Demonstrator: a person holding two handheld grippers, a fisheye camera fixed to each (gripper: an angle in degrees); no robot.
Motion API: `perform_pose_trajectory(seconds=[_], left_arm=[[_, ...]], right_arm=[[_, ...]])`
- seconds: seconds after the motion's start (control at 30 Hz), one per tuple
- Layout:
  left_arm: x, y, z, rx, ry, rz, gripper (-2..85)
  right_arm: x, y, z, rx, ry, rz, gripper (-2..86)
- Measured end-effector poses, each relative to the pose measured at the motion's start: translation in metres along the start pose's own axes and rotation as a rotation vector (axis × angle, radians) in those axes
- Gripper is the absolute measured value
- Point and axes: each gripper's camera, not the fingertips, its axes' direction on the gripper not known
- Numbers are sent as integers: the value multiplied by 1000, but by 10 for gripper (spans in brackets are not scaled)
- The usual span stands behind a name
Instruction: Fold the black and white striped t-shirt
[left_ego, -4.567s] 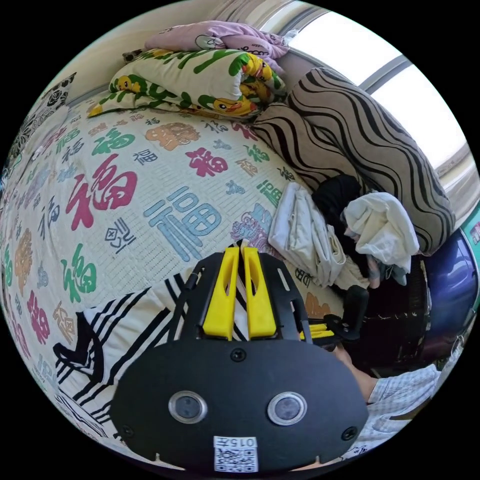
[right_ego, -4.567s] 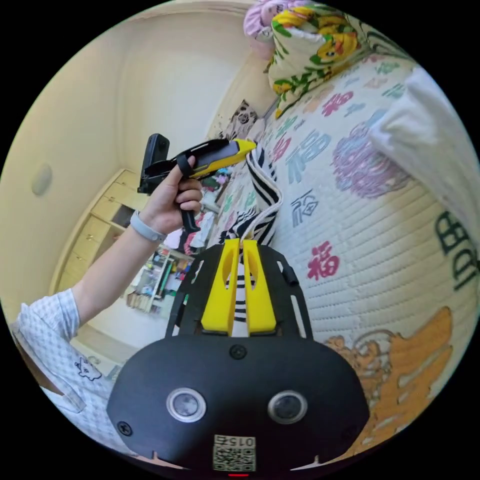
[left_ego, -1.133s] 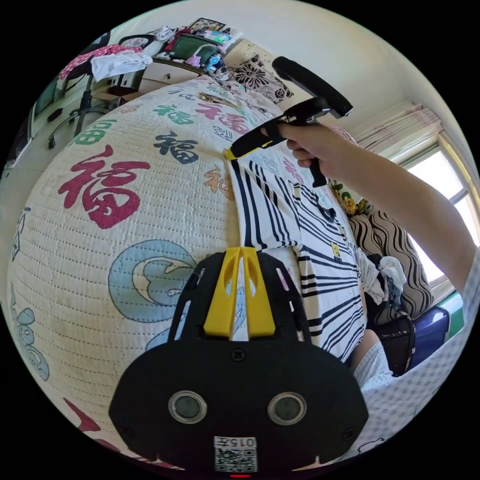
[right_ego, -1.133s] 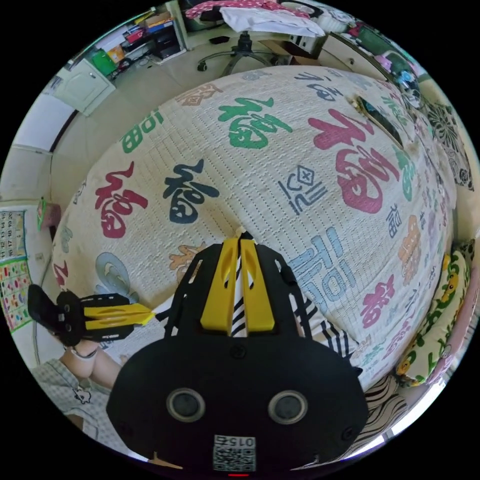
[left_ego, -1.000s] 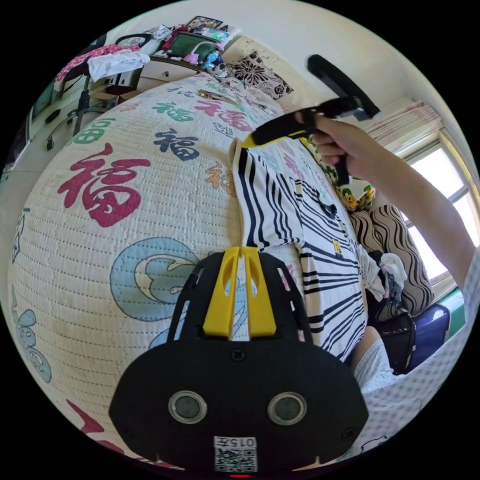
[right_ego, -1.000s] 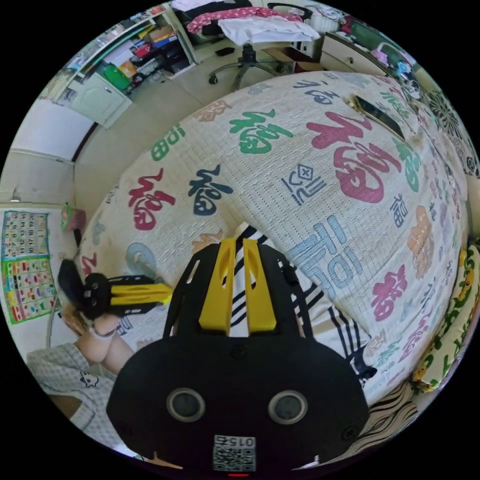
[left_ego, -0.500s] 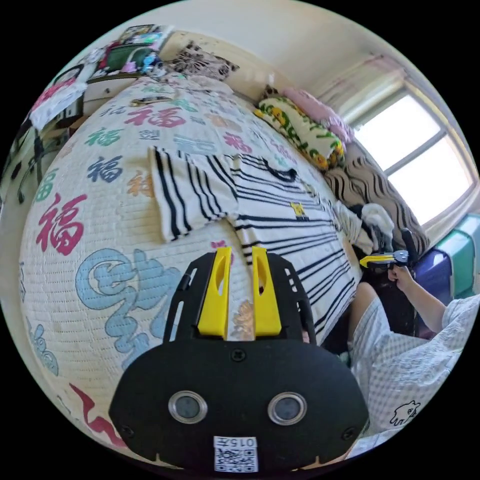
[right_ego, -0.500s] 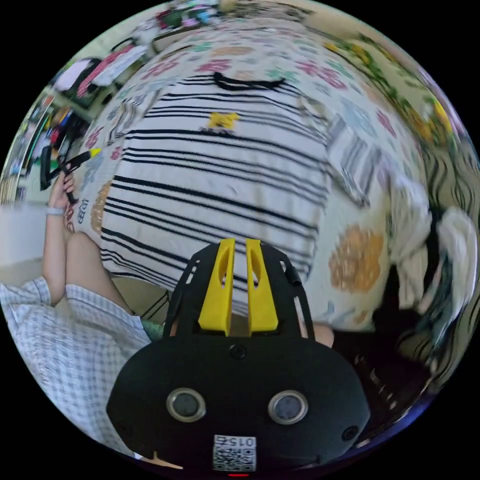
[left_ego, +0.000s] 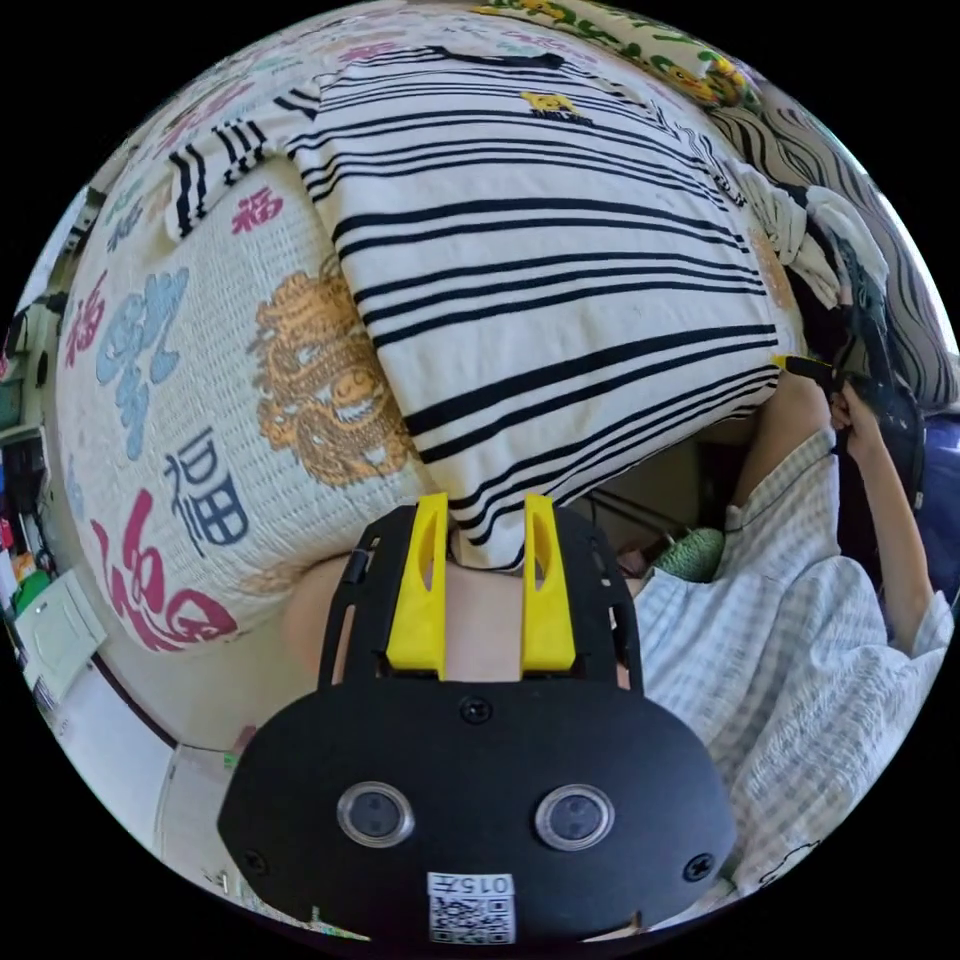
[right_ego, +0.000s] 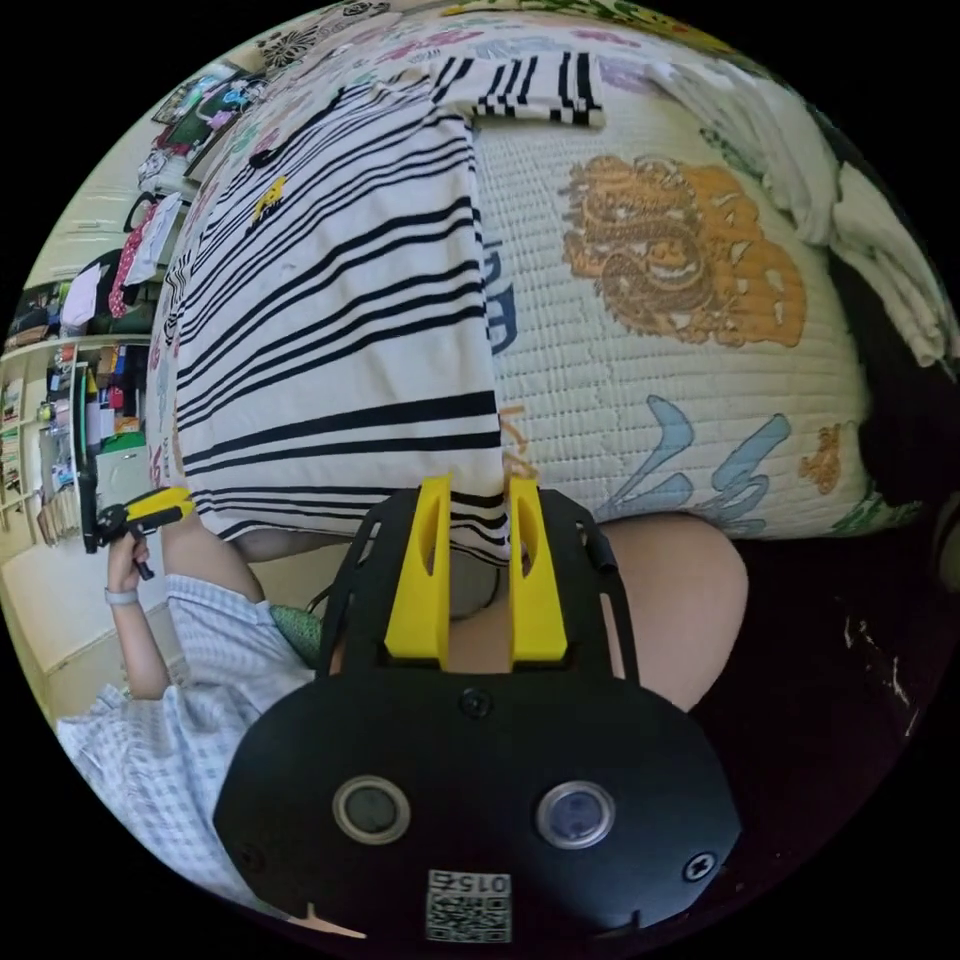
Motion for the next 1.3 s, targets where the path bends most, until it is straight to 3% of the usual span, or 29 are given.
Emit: perform_pose_trajectory(seconds=[0.2, 0.37, 0.7, 0.87, 1.0, 1.1, 1.3], left_arm=[[1, -44, 90, -111, -33, -32, 86], [8, -68, 139, -178, -62, 32, 30], [-3, -83, 209, -125, -71, 53, 2], [8, -122, 282, -306, -208, 121, 17], [6, -136, 313, -393, -236, 169, 21], [4, -138, 315, -365, -312, 198, 15], [18, -161, 262, -302, -696, 291, -4]], right_arm=[[27, -1, 11, -49, 21, -48, 84], [53, 6, 18, -94, -7, -104, 17], [83, 21, 29, -122, 88, -181, 3], [95, 22, 50, -145, 143, -223, 16], [120, 31, 50, -146, 69, -233, 42], [142, 48, 44, -78, 63, -240, 49], [187, 69, 16, 148, 43, -173, 22]])
